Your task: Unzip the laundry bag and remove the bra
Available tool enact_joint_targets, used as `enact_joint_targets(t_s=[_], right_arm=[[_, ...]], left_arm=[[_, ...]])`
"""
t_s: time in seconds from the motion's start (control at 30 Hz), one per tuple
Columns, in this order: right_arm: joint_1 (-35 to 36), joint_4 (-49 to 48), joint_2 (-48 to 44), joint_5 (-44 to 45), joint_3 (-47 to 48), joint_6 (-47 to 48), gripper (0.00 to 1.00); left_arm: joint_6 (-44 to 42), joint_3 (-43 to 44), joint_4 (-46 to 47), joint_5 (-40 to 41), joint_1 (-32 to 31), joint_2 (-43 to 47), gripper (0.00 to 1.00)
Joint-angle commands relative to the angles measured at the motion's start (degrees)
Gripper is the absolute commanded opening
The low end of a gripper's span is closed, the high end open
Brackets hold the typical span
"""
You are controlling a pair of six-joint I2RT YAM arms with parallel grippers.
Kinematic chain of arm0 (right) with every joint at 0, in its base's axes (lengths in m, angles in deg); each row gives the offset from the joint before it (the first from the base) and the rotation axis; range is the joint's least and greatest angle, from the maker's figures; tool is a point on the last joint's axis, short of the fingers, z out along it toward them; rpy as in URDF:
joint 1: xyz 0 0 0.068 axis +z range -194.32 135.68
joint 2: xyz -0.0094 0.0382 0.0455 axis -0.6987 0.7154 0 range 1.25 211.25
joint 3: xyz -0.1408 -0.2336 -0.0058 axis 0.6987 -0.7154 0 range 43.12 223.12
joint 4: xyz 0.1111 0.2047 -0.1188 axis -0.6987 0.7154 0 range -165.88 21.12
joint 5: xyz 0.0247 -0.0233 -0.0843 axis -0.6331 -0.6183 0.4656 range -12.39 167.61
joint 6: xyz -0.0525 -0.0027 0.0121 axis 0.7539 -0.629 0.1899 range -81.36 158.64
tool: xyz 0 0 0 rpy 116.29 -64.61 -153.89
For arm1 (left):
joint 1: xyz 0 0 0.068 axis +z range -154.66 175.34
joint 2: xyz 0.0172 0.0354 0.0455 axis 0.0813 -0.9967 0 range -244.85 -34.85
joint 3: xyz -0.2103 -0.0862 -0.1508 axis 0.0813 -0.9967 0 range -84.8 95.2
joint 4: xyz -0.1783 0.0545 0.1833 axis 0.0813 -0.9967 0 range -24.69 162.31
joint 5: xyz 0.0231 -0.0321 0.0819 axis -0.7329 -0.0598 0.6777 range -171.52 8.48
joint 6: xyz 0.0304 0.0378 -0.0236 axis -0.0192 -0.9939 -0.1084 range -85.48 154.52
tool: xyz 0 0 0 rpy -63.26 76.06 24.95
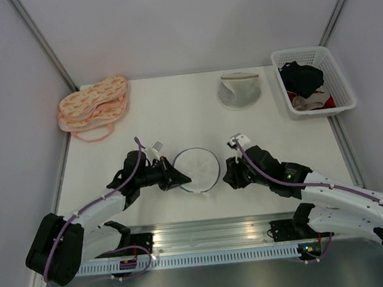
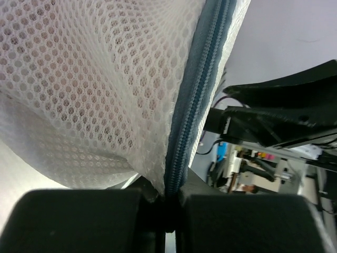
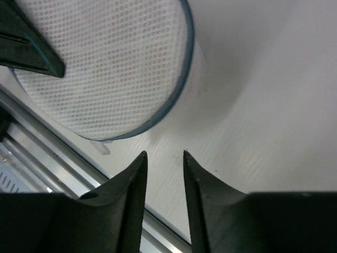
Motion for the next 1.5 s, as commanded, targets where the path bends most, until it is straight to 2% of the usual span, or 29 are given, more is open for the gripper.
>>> enact_joint_targets(t_s=[0.0,0.07,0.23,0.53,0.73,0.93,0.97,1.1,1.13,1.17,1.4,1.47], right_arm=[[2.50,-8.76,-0.89,-3.00,-2.60,-0.74,0.43],[4.69,-10.35,-0.45,-0.90,-3.75,-1.18,0.47],[9.79,-15.10,2.53,3.94,-4.81,-1.97,0.48],[15.50,-18.27,5.70,8.25,-2.88,-2.41,0.48],[16.39,-16.51,8.60,17.90,-0.59,-2.76,0.49],[16.30,-19.14,10.45,20.91,1.17,-2.50,0.49],[16.30,-19.84,10.45,21.17,1.26,-2.58,0.47],[16.39,-19.32,10.19,22.32,1.70,-2.76,0.16],[16.30,-18.63,10.18,22.49,1.87,-2.76,0.05],[16.39,-16.18,10.10,23.28,2.14,-2.85,0.00],[16.30,-3.87,8.52,27.23,4.33,-3.73,0.00],[16.39,-1.93,7.82,25.85,4.60,-3.20,0.00]], left_arm=[[10.84,-3.25,11.65,-3.27,0.20,0.40,0.02],[15.32,-4.40,16.92,-3.36,0.20,-0.04,0.02],[19.21,-4.40,21.16,-3.88,0.20,-1.10,0.02],[19.21,-4.58,20.11,-3.53,0.20,-0.57,0.02],[18.86,-5.02,19.07,-3.79,0.20,1.36,0.02],[18.16,-6.16,17.12,-3.62,0.11,3.38,0.02],[17.98,-6.33,17.04,-3.53,0.11,3.73,0.02],[17.63,-7.21,16.69,-3.62,0.20,4.18,0.02],[17.11,-7.30,16.42,-3.62,0.20,4.35,0.02],[16.75,-7.22,15.55,-3.62,0.20,4.53,0.02],[11.22,-4.93,7.48,-3.53,0.20,6.55,0.02],[9.98,-4.58,5.70,-3.36,0.46,6.90,0.02]])
